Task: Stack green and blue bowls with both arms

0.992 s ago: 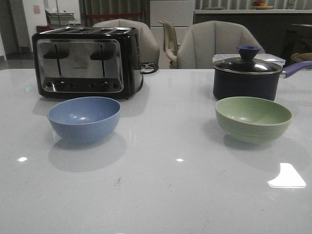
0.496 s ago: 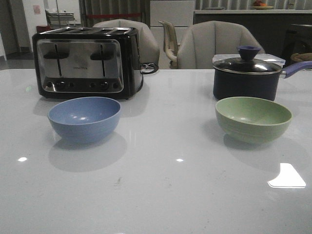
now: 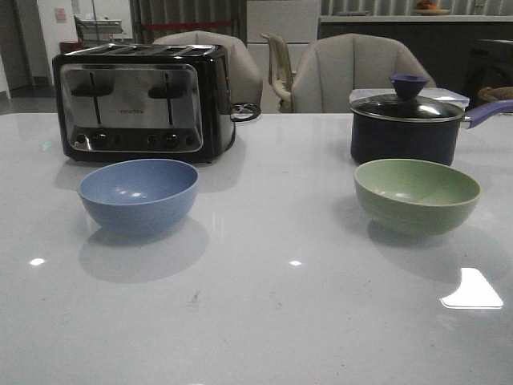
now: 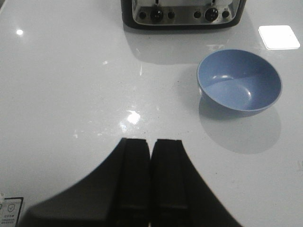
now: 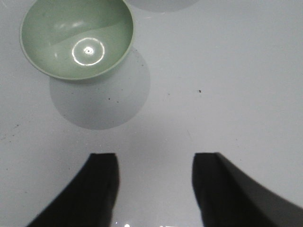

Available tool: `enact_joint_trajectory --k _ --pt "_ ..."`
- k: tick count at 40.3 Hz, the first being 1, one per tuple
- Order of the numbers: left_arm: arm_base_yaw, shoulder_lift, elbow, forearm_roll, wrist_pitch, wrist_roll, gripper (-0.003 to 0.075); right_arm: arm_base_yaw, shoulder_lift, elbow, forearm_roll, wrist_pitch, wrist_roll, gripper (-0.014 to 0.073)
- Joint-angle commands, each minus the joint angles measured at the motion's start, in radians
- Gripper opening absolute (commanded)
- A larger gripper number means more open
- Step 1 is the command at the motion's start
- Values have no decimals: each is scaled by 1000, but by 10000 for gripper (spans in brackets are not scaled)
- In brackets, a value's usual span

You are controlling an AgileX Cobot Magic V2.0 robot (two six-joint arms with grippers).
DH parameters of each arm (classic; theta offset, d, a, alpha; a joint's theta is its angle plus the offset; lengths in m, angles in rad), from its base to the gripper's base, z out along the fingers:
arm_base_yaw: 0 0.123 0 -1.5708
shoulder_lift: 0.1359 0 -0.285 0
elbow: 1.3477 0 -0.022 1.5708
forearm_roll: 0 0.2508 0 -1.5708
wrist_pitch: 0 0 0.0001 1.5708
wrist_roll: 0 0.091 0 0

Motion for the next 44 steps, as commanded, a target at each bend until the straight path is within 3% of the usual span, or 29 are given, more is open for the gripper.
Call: enact_joint_trajectory --k 1,22,34,44 --pt "-1 34 -31 0 -72 -10 101 -2 97 -85 21 -88 -3 587" --pt "-1 152 -31 0 -94 -10 101 -1 694 -505 120 -82 -4 566" --pt "-1 149 -31 0 -136 -10 101 1 895 -635 144 -26 -7 409" --pt "-1 149 -31 0 -144 -10 101 1 902 -649 145 12 -14 136"
